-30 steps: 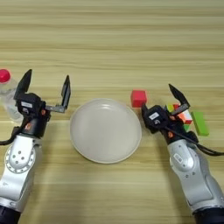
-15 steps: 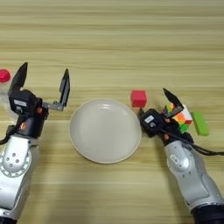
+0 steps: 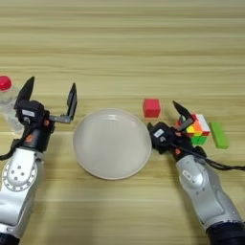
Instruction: Move the objects on the table
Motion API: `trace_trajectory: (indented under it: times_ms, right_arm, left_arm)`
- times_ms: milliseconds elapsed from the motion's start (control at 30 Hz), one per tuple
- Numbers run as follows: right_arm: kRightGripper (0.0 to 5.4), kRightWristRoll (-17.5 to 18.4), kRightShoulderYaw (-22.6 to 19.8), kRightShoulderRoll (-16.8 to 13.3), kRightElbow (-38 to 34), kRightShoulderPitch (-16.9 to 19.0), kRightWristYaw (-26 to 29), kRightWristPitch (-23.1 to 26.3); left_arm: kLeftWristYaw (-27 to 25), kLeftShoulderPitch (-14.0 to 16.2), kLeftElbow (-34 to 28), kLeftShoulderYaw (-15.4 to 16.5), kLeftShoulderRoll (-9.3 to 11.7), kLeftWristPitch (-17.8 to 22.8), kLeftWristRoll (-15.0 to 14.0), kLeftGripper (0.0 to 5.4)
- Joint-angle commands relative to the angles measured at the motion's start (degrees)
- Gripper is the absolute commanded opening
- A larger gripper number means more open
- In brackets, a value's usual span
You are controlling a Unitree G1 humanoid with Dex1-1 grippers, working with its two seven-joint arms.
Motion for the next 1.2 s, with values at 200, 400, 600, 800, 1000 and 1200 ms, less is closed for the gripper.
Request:
trace_trajectory:
  times_ms: [200,400,600,800,1000,1200]
  right_arm:
    - [5.37,1.04,1.52,0.58,-0.96,-0.47,1.09,0.04]
    - [5.37,1.26,2.07,0.75,-0.85,-0.57,1.10,0.13]
    - [5.37,1.16,2.38,0.89,-0.72,-0.65,0.97,0.27]
    - [5.37,2.27,0.50,0.78,-1.35,-0.87,-0.22,0.30]
    - [5.37,4.15,-2.64,1.72,-2.70,-2.15,-3.01,0.16]
    - [5.37,1.85,-2.54,1.36,-1.87,-3.59,-5.55,0.38]
  left_arm:
    - [0.66,-2.51,6.48,1.86,-1.63,1.49,-0.88,5.40]
    - [0.35,-2.97,7.84,2.05,-1.69,0.80,-1.19,5.40]
    - [0.05,-3.42,9.34,2.08,-1.77,0.36,-1.43,5.40]
    - [0.12,-3.87,10.89,2.17,-1.72,-0.15,-1.63,5.40]
    - [0.17,-4.19,11.66,2.29,-1.67,-0.50,-1.74,5.40]
    - [0.12,-4.21,11.49,2.31,-1.58,-0.71,-1.81,5.40]
